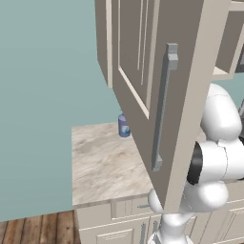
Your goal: Pick the sponge and dish brush from the cabinet and place them on the counter.
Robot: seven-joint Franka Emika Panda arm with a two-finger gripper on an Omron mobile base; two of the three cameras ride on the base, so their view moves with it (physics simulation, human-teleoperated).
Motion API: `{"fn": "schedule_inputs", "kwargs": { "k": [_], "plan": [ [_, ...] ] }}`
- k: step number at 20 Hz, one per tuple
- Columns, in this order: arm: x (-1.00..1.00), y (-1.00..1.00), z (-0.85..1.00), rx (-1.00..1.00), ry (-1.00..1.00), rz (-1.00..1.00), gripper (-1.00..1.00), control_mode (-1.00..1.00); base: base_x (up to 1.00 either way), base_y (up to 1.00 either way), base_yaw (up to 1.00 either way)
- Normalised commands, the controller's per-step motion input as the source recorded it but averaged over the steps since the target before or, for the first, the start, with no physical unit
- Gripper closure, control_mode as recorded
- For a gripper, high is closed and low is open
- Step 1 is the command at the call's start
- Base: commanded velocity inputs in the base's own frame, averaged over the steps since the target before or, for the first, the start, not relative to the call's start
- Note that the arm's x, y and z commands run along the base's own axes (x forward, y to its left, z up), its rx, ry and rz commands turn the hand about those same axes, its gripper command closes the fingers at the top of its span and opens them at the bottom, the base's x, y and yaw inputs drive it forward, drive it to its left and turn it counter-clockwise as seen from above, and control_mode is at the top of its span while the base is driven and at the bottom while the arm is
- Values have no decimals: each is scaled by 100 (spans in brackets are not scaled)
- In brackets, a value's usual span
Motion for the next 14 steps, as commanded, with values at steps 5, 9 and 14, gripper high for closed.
{"fn": "schedule_inputs", "kwargs": {
  "k": [5, 9, 14],
  "plan": [
    [2, 0, -11, 0, 0, 0, -100, -100, 0, 0, 0],
    [0, 0, -1, 0, 0, 0, 100, -100, 0, 0, 0],
    [0, 0, 0, 0, 1, 0, 100, -100, 0, 0, 0]
  ]
}}
